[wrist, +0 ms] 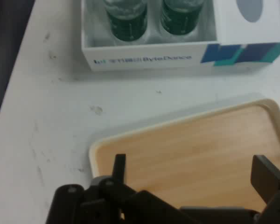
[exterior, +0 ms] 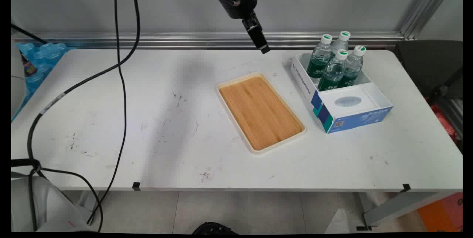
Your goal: Pick up the green bottle from the white box
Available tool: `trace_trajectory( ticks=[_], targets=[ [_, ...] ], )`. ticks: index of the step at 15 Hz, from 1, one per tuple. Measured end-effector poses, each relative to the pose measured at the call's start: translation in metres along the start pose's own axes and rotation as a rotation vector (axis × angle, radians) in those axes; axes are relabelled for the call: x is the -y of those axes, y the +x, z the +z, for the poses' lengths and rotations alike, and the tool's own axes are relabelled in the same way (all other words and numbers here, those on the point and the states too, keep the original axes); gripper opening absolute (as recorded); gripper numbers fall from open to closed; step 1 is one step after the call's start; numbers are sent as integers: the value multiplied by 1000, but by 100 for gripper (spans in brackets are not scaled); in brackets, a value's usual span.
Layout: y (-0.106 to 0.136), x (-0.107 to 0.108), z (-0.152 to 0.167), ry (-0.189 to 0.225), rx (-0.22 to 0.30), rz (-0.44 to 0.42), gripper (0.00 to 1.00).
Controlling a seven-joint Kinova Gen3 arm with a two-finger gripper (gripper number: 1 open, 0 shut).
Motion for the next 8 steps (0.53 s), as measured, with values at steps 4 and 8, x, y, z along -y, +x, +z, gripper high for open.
trace_trajectory(
  ticks=[4, 8],
  targets=[
    [10, 22, 24, 9, -47, 13, 100],
    [24, 34, 55, 3, -84, 30, 100]
  ],
)
